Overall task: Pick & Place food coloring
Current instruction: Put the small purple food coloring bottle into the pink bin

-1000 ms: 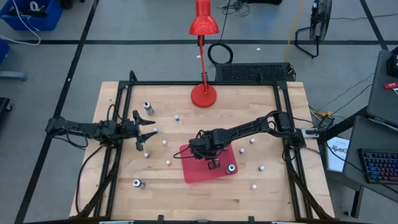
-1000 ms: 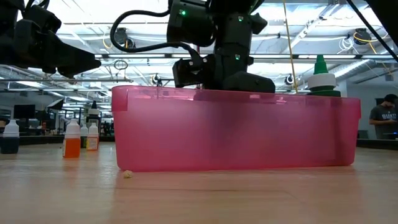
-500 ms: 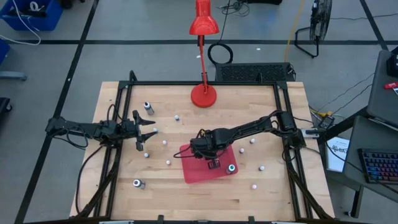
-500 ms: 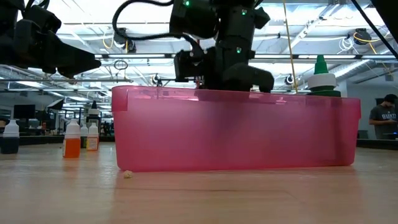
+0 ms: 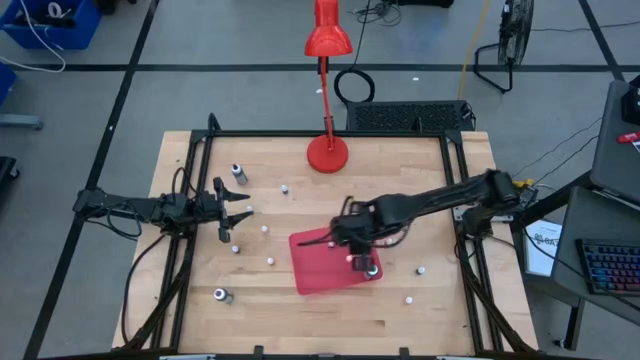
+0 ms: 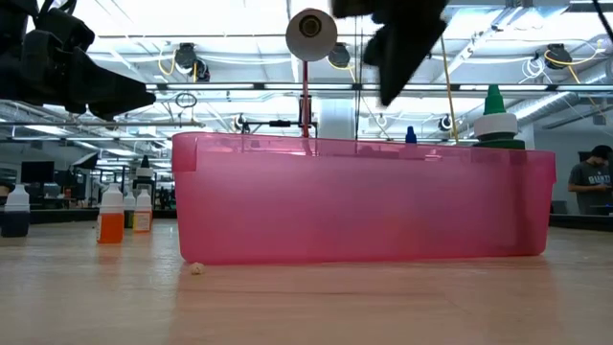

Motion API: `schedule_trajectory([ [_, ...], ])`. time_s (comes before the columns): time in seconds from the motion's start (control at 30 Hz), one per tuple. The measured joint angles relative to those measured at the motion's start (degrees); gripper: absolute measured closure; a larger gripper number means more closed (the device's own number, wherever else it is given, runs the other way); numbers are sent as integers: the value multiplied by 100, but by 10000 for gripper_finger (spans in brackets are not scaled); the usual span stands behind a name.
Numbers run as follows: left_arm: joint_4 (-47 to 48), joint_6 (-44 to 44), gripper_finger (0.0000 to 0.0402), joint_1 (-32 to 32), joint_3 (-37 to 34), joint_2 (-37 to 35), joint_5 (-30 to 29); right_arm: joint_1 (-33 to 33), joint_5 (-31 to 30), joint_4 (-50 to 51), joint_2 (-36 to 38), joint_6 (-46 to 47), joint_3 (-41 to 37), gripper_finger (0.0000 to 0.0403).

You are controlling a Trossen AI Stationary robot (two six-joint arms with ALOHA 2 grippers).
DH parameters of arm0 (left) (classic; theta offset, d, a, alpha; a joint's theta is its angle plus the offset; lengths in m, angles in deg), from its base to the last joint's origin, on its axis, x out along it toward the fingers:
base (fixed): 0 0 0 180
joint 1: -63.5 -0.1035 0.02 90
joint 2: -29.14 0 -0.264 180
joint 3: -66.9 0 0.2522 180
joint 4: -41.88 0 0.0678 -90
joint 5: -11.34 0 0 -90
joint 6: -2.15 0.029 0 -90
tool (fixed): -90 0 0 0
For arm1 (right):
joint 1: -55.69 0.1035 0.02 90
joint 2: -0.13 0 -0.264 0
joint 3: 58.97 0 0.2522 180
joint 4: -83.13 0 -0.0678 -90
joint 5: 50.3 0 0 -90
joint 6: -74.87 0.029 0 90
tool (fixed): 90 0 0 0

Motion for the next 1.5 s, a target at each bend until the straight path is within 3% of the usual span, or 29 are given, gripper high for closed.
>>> schedule_trajectory([
  [0.17,-1,0,176,2,1,1,0,73,-242,912,705,1060,-174,292],
  [0.33,-1,0,176,2,-1,-1,-2,13,-303,1382,1477,2049,-1108,266],
  [0.67,-1,0,176,2,-1,1,0,-464,-607,607,2728,2645,-3545,197],
  [0.83,-1,0,176,0,-1,-1,-2,-625,-601,-432,2846,2234,-4305,193],
  [0.97,-1,0,176,0,0,-1,-2,-664,-604,-714,2846,2049,-4637,196],
  [1.5,1,0,176,0,0,-1,-2,-746,-627,-1643,2551,1829,-5242,200],
])
